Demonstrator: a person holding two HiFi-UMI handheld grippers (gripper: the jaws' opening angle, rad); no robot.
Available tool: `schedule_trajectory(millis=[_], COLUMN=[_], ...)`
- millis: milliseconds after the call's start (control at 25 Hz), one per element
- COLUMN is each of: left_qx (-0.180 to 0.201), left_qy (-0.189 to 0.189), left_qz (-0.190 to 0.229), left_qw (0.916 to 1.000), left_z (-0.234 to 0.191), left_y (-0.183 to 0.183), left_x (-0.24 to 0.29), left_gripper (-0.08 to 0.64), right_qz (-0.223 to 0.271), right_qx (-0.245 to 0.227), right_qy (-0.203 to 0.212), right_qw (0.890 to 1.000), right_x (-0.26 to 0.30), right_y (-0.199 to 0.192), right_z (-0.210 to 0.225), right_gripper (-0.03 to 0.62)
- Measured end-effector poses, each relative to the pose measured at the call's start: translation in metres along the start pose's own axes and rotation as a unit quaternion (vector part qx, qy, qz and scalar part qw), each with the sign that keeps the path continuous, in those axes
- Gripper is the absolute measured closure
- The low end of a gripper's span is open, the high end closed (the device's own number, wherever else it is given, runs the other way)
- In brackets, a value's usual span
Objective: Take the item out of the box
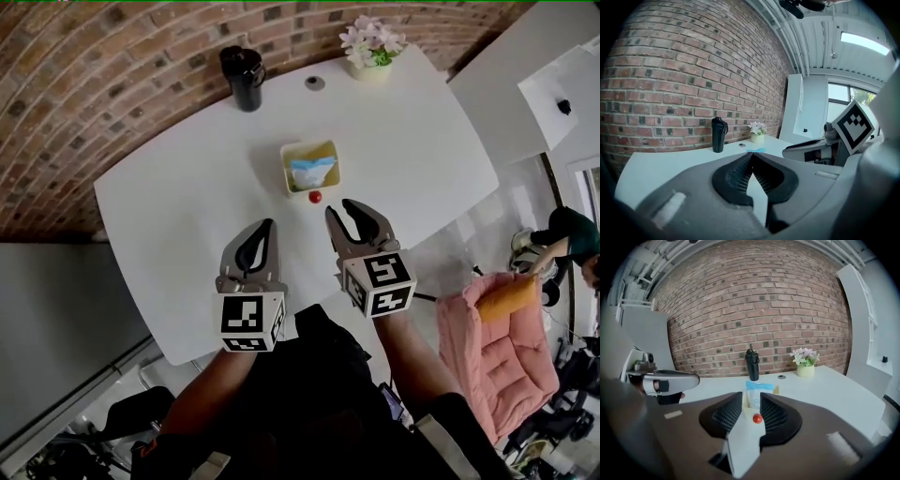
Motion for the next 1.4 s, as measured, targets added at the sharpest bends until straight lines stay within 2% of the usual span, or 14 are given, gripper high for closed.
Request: schedule_trajectory(millis=[440, 600, 1120, 1280, 1400], left_qx=[-0.018, -0.026, -0.041, -0.044, -0.044], left_qy=[0.045, 0.052, 0.071, 0.074, 0.075], left_qz=[-0.014, -0.02, -0.049, -0.055, -0.056], left_qw=[0.9987, 0.9981, 0.9954, 0.9948, 0.9947], left_z=[-0.016, -0.019, -0.022, -0.024, -0.027], left_y=[0.006, 0.004, -0.003, -0.003, -0.001], left_x=[0.052, 0.064, 0.094, 0.098, 0.101], left_gripper=[0.557, 0.535, 0.534, 0.534, 0.534], right_qz=[-0.019, -0.028, -0.063, -0.074, -0.075], right_qx=[-0.024, -0.034, -0.06, -0.066, -0.075], right_qy=[0.033, 0.045, 0.094, 0.115, 0.121], right_qw=[0.999, 0.998, 0.992, 0.988, 0.987], right_x=[0.05, 0.062, 0.094, 0.1, 0.102], right_y=[0.018, 0.02, 0.026, 0.026, 0.026], right_z=[0.035, 0.04, 0.055, 0.053, 0.05], right_gripper=[0.445, 0.43, 0.371, 0.371, 0.4])
Point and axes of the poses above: the fingertips, and each gripper's own axes: x forward along the fingers, z to its right, y out of its top, the point moved 7 cm from there along -x, backward along the fingers, and after that the axes turned 12 degrees about -z, right-handed, at the moved point
